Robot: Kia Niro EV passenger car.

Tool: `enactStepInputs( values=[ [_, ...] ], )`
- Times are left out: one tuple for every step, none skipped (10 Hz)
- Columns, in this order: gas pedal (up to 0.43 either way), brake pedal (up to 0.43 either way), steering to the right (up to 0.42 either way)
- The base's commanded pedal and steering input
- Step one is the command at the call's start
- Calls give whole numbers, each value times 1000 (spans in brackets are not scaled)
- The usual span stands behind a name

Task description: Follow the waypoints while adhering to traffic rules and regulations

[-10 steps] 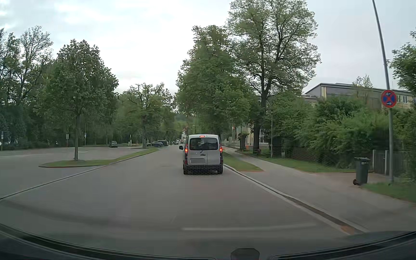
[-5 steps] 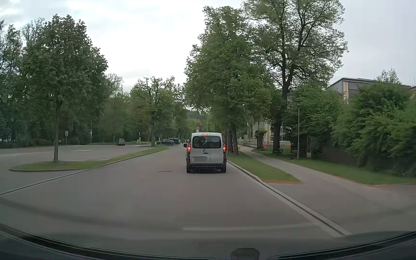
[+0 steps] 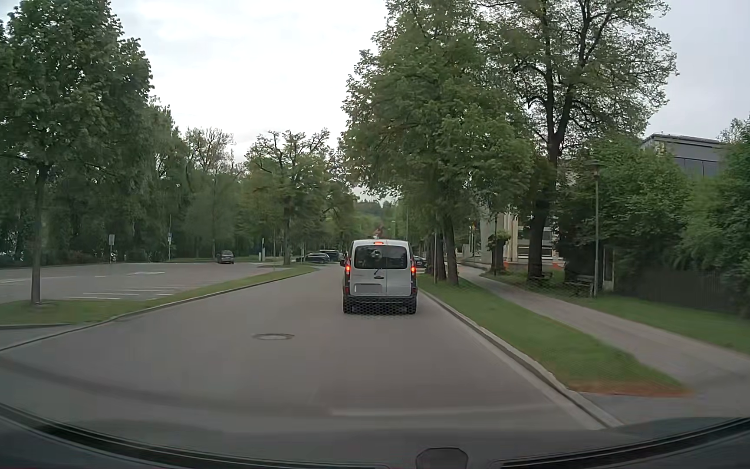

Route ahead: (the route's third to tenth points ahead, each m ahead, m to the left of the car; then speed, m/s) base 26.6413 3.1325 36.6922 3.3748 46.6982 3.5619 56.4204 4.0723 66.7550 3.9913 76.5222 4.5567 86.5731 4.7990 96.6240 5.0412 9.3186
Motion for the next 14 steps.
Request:
enactStepInputs(
  values=[
    [0, 0, -21],
    [0, 0, -17],
    [0, 0, -16],
    [0, 0, -15],
    [0, 0, -14],
    [0, 0, -12],
    [0, 0, -12],
    [0, 0, -12],
    [0, 0, -11],
    [0, 12, -11],
    [0, 18, -11],
    [0, 24, -8],
    [0, 24, -7],
    [0, 24, -7]
  ],
)
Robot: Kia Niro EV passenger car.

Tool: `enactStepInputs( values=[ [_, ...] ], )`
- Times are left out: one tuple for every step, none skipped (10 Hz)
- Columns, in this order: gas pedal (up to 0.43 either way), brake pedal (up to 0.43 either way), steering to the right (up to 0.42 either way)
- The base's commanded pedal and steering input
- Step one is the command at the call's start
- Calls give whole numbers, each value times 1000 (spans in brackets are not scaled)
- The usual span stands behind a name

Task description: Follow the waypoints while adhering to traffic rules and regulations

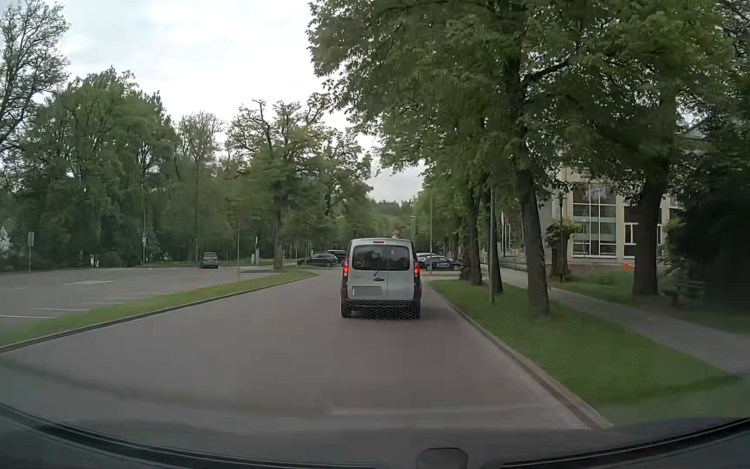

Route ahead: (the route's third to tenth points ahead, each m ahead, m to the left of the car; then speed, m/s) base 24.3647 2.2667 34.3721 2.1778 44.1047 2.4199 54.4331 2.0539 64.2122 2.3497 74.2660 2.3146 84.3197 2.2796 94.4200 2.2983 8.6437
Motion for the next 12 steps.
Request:
enactStepInputs(
  values=[
    [0, 24, -7],
    [0, 24, -7],
    [0, 24, -6],
    [0, 0, -7],
    [0, 0, -7],
    [0, 0, -7],
    [0, 0, -7],
    [0, 0, -7],
    [0, 0, -7],
    [0, 0, -7],
    [0, 0, -7],
    [0, 0, -7]
  ],
)
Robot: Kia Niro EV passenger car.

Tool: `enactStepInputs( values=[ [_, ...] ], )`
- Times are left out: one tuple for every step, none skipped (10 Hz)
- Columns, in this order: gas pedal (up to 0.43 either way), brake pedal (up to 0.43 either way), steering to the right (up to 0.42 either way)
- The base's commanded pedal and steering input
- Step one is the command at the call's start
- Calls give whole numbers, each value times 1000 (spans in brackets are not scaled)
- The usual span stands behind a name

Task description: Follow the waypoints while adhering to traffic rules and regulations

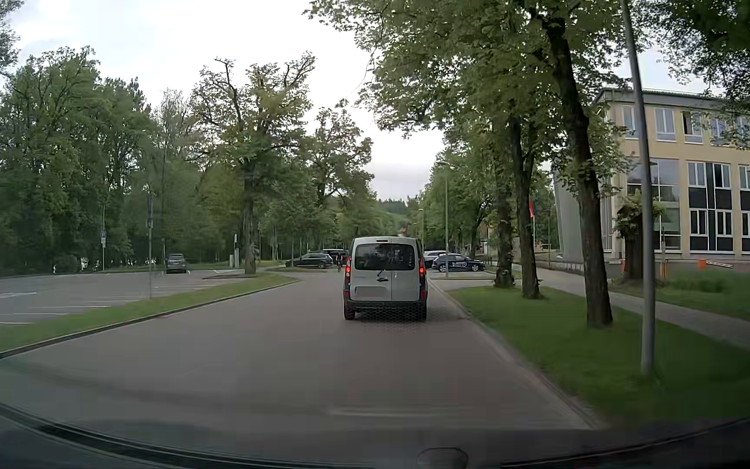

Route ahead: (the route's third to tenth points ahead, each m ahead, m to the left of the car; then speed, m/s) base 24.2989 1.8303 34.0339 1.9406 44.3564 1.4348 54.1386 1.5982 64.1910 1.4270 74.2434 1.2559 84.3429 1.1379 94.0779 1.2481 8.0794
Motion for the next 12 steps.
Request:
enactStepInputs(
  values=[
    [0, 0, -7],
    [0, 0, -6],
    [0, 0, -6],
    [0, 0, -4],
    [0, 0, -3],
    [0, 0, -3],
    [0, 0, -3],
    [0, 0, -3],
    [0, 0, -3],
    [0, 0, -3],
    [0, 0, -3],
    [0, 0, -3]
  ],
)
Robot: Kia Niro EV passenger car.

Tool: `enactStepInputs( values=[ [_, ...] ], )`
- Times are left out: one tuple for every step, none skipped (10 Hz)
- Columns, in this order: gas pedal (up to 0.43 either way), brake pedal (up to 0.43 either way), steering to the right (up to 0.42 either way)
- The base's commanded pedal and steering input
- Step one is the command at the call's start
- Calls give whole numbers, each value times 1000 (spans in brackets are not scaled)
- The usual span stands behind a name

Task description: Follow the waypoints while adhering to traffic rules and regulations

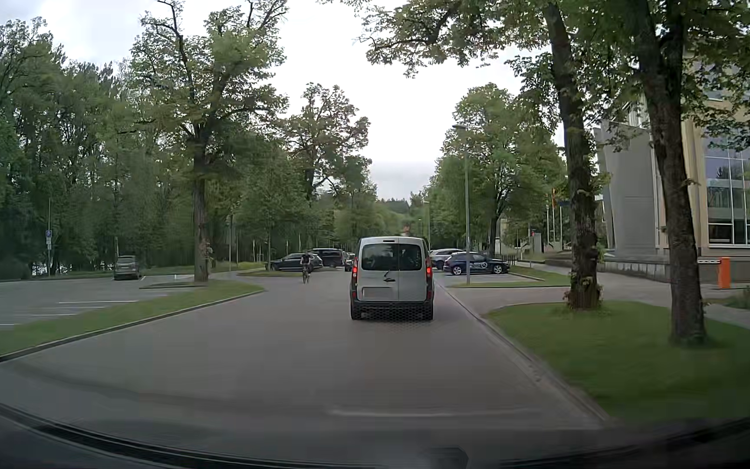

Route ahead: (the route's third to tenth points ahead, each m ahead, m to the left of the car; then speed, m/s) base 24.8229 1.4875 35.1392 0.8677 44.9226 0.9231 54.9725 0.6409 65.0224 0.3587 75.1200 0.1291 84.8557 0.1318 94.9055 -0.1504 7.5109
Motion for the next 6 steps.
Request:
enactStepInputs(
  values=[
    [0, 0, -3],
    [20, 0, -3],
    [20, 0, -3],
    [20, 0, -3],
    [28, 0, -3],
    [28, 0, -3]
  ],
)
